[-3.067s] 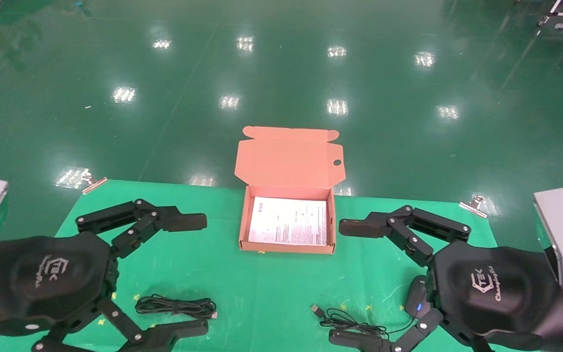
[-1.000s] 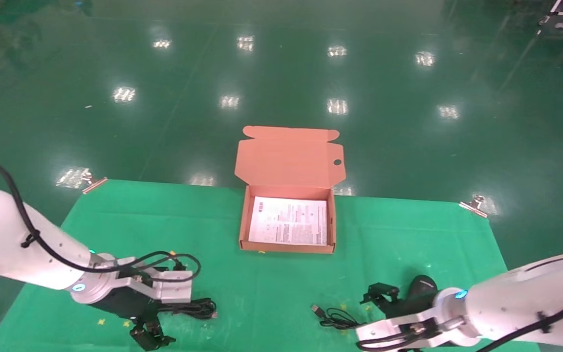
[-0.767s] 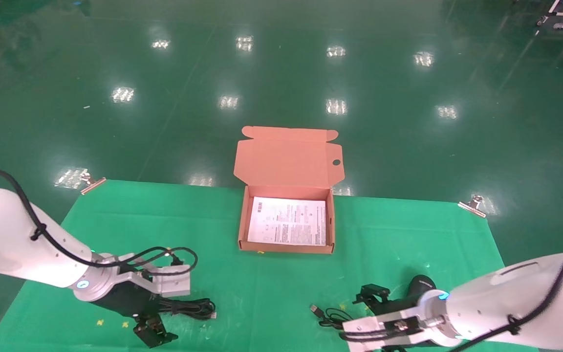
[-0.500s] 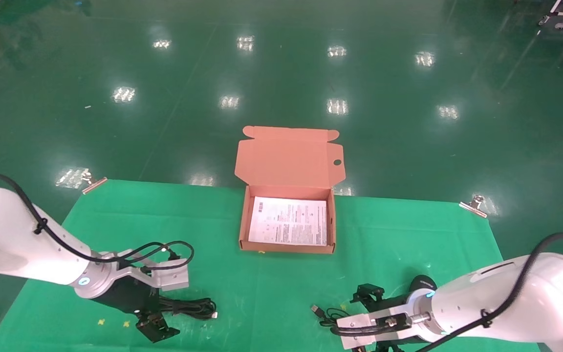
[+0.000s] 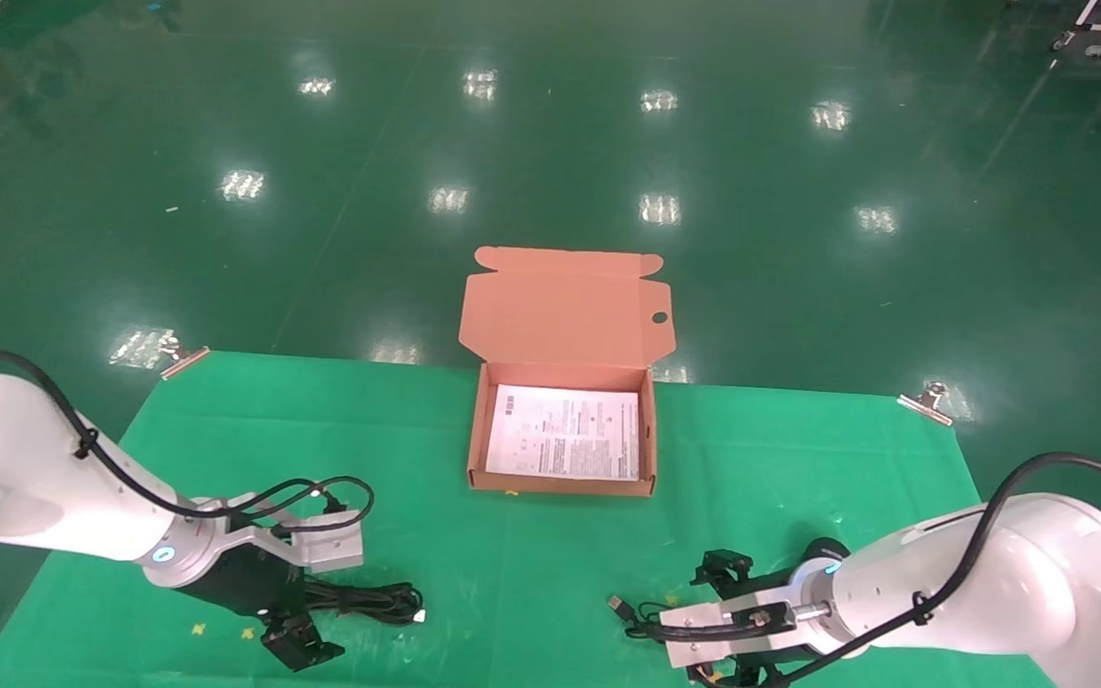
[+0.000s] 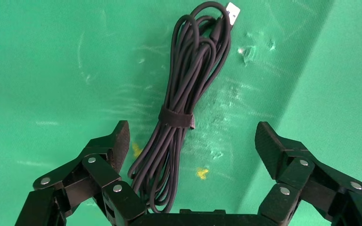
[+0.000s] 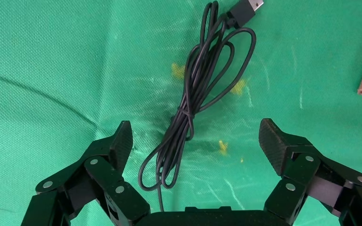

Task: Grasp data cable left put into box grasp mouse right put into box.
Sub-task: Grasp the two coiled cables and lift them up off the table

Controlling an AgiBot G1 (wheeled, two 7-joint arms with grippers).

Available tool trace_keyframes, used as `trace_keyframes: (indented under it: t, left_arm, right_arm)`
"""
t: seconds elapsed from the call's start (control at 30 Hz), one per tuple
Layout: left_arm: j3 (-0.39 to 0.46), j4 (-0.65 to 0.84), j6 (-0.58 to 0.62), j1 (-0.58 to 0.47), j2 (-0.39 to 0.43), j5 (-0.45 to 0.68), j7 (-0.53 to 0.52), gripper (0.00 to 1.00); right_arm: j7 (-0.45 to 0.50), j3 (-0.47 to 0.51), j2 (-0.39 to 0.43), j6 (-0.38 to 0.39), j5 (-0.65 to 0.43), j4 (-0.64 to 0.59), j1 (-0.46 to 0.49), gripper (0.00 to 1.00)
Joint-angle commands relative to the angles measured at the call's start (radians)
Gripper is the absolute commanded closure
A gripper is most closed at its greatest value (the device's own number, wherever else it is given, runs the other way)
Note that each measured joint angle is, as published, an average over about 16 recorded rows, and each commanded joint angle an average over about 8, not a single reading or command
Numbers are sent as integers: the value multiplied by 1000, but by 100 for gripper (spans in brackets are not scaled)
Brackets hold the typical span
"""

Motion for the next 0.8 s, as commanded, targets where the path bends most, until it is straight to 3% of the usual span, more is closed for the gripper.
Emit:
trace_keyframes:
  t: [0.03, 0.8]
  left_arm:
    - [0, 4, -2, 0, 1, 0, 1, 100]
    - [1, -25, 7, 1, -6, 1, -9, 100]
  right_arm:
    - [-1, 0, -1, 2, -1, -2, 0, 100]
    - [3, 1, 6, -9, 5, 12, 1, 100]
